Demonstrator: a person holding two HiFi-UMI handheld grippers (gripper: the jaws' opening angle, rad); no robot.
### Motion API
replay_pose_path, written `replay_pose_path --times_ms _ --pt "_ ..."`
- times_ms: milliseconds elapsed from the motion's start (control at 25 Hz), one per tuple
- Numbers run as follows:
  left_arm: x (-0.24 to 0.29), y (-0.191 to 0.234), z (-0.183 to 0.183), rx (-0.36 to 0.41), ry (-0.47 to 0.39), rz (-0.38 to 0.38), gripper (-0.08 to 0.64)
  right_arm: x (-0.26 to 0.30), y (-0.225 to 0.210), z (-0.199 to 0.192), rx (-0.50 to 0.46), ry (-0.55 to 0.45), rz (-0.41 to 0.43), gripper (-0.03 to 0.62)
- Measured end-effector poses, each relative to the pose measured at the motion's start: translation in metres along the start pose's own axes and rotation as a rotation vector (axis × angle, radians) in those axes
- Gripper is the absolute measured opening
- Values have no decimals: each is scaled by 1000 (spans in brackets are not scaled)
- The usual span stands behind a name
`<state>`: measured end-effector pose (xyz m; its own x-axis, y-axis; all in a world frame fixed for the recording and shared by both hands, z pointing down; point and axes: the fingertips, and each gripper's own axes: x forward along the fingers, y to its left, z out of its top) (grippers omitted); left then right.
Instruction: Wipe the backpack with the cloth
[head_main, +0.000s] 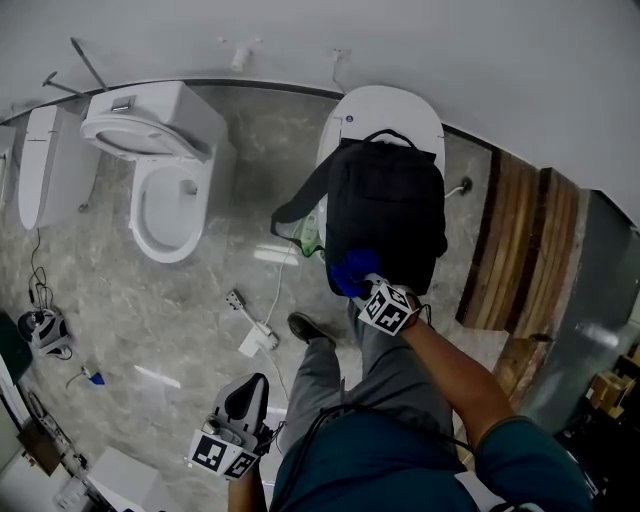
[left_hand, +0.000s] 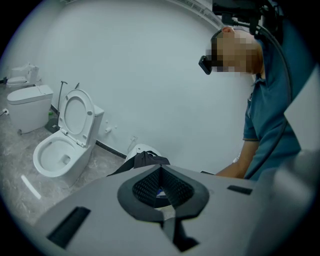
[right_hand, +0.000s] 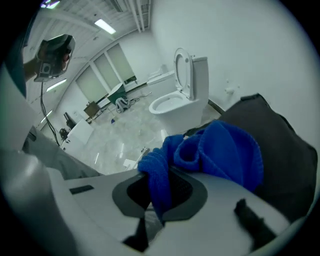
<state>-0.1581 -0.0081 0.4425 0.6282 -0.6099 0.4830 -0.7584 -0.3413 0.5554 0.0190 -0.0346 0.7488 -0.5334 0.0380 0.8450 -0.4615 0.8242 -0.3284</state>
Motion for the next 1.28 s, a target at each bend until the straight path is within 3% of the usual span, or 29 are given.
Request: replay_pose_path --times_ms 120,240,400,600,760,840,920,1000,1080,1280 --pt "-4 2 -1 -1 -1 -1 5 -16 -17 -43 232 -48 -76 25" --pt "-2 5 -1 -3 -4 -4 5 -52 -56 -82 462 -119 -207 25" --pt "6 2 0 -3 -4 -11 5 -98 -120 -107 668 -225 -353 25" --pt "23 -22 15 12 -7 5 5 -126 -178 -85 667 -261 -348 25" --pt "51 -37 40 27 -14 -10 5 -164 -241 -59 731 -351 -392 25" --pt "56 -36 48 46 -28 -8 5 -150 -272 -35 709 -327 -399 25" --pt "58 -40 50 73 -43 -12 5 -125 -288 -28 738 -241 -381 25" --pt "59 -50 52 90 -63 -16 5 -111 -289 -24 775 -179 -352 25" --pt "60 -62 57 105 -78 -25 5 -111 -278 -11 756 -198 -301 25" --pt "46 -82 75 173 -131 -62 5 -153 -226 35 728 -435 -187 25"
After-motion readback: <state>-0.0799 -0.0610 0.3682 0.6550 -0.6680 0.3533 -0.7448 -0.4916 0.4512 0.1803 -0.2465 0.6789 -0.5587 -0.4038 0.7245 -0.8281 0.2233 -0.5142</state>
